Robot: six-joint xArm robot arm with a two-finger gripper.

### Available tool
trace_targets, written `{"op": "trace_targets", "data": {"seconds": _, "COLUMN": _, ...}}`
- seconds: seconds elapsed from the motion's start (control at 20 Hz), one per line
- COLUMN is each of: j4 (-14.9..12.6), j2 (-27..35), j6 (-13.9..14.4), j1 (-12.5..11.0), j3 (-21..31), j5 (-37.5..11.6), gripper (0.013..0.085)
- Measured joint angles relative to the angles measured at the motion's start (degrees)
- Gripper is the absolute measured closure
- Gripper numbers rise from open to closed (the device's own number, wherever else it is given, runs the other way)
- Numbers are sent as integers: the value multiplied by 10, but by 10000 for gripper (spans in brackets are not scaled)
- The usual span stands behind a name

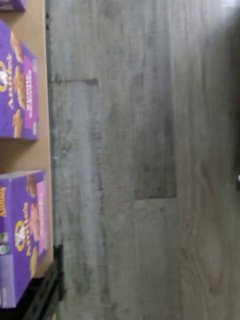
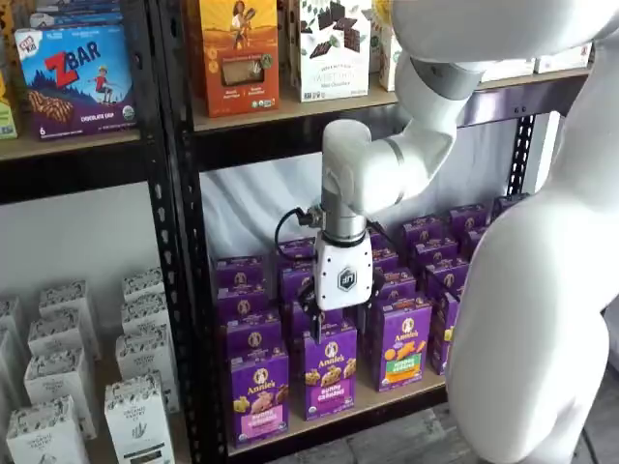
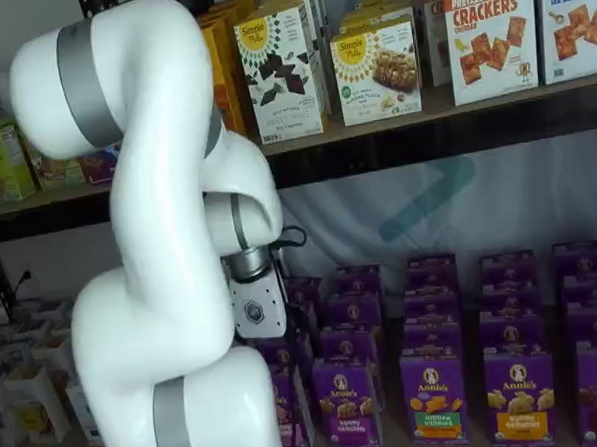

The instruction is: Pick up the purple box with a pink patch in the middle, on the bottom shelf, the first box from the left

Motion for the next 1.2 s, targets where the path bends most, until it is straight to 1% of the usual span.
{"op": "trace_targets", "data": {"seconds": 0.15, "j4": -1, "j2": 21, "j6": 8, "j1": 8, "j3": -4, "j5": -29, "gripper": 130}}
{"op": "trace_targets", "data": {"seconds": 0.35, "j4": -10, "j2": 57, "j6": 25, "j1": 18, "j3": -22, "j5": -49, "gripper": 130}}
{"op": "trace_targets", "data": {"seconds": 0.45, "j4": -7, "j2": 75, "j6": 28, "j1": 24, "j3": -29, "j5": -65, "gripper": 130}}
{"op": "trace_targets", "data": {"seconds": 0.5, "j4": -8, "j2": 86, "j6": 33, "j1": 28, "j3": -36, "j5": -71, "gripper": 130}}
{"op": "trace_targets", "data": {"seconds": 0.6, "j4": -7, "j2": 102, "j6": 38, "j1": 35, "j3": -48, "j5": -76, "gripper": 130}}
{"op": "trace_targets", "data": {"seconds": 0.7, "j4": -12, "j2": 119, "j6": 49, "j1": 41, "j3": -62, "j5": -77, "gripper": 130}}
{"op": "trace_targets", "data": {"seconds": 0.9, "j4": -26, "j2": 159, "j6": 74, "j1": 54, "j3": -91, "j5": -98, "gripper": 130}}
{"op": "trace_targets", "data": {"seconds": 0.95, "j4": -34, "j2": 170, "j6": 83, "j1": 56, "j3": -100, "j5": -104, "gripper": 130}}
{"op": "trace_targets", "data": {"seconds": 1.1, "j4": -40, "j2": 193, "j6": 91, "j1": 59, "j3": -121, "j5": -112, "gripper": 130}}
{"op": "trace_targets", "data": {"seconds": 1.2, "j4": -44, "j2": 208, "j6": 97, "j1": 60, "j3": -138, "j5": -105, "gripper": 130}}
